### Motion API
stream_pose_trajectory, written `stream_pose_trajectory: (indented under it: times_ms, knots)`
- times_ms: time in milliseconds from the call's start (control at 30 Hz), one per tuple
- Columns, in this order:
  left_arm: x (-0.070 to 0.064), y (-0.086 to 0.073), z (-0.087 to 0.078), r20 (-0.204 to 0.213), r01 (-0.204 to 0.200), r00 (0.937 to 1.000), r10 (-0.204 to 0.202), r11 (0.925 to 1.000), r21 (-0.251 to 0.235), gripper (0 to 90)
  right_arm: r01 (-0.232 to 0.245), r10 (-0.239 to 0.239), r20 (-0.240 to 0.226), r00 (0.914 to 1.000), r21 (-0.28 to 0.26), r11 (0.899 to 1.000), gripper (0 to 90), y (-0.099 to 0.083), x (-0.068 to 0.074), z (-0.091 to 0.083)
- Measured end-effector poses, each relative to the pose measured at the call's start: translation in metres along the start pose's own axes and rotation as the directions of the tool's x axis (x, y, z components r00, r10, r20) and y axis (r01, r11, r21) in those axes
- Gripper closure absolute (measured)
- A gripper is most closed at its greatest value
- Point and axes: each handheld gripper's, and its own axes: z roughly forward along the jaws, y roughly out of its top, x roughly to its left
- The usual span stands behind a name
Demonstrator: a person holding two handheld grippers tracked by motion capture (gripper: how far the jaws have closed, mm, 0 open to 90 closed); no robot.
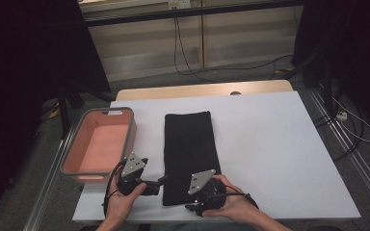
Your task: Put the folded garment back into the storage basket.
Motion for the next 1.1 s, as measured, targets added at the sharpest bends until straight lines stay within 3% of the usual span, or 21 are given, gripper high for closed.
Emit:
stream_pose_trajectory:
  times_ms: [100,167,267,300,367,633,733,800,967,1100]
  knots:
    - [0.001,0.0,0.001,0.032,0.043,0.9986,-0.043,0.9991,-0.003,7.1,-0.009,0.009,0.012,0.9999,-0.009,1.0,45.1,-0.001,-0.002,0.0]
    - [0.001,0.0,0.001,0.013,0.018,0.9997,-0.018,0.9998,0.0,7.1,-0.008,0.008,0.019,0.9998,0.007,1.0,50.5,0.001,-0.003,0.0]
    - [0.001,-0.001,0.001,0.014,0.027,0.9995,-0.027,0.9996,0.0,7.0,-0.002,0.001,0.023,0.9997,0.023,1.0,56.3,0.003,-0.004,0.0]
    - [0.001,-0.001,0.001,0.008,0.026,0.9996,-0.026,0.9997,-0.001,7.1,-0.005,0.004,0.027,0.9996,0.024,1.0,60.9,0.004,-0.005,0.0]
    - [0.001,0.0,0.001,0.009,0.024,0.9997,-0.024,0.9997,0.001,7.1,0.004,-0.006,0.056,0.9984,0.028,1.0,78.3,0.004,-0.008,0.0]
    - [0.0,0.0,0.004,0.008,0.014,0.9999,-0.014,0.9999,0.003,7.0,0.011,-0.01,0.053,0.9985,-0.017,1.0,78.5,-0.001,-0.011,0.0]
    - [0.0,0.001,0.003,0.003,0.01,0.9999,-0.01,0.9999,0.005,7.0,-0.027,0.028,0.03,0.9992,-0.031,0.999,78.0,-0.003,-0.014,0.0]
    - [0.0,0.001,0.004,0.005,0.01,0.9999,-0.011,0.9999,0.004,7.0,-0.011,0.012,0.047,0.9988,-0.03,0.999,80.8,-0.003,-0.011,0.0]
    - [0.0,0.001,0.003,-0.001,0.008,1.0,-0.008,1.0,0.004,6.8,-0.06,0.062,0.051,0.9968,-0.04,0.997,84.7,-0.002,-0.013,-0.001]
    - [0.001,0.001,0.002,-0.004,0.019,0.9998,-0.019,0.9998,0.002,6.8,-0.082,0.083,0.018,0.9964,-0.048,0.995,84.9,-0.002,-0.012,-0.003]
